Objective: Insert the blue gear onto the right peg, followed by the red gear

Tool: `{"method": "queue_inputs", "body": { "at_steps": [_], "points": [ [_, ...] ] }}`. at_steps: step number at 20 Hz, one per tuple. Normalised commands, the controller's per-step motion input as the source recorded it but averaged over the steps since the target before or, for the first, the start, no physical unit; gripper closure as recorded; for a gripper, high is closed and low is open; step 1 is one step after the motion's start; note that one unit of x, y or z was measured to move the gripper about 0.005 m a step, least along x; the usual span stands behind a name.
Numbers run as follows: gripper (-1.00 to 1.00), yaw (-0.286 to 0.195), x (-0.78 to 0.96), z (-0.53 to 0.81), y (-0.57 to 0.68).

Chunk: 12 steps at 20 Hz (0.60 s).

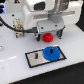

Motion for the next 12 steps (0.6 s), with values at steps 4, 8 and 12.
{"method": "queue_inputs", "body": {
  "at_steps": [4,8,12],
  "points": [
    [1.0,0.0,-0.03,0.05,0.0],
    [1.0,0.0,0.0,0.14,-0.02],
    [1.0,0.0,0.2,0.61,-0.17]
  ]
}}
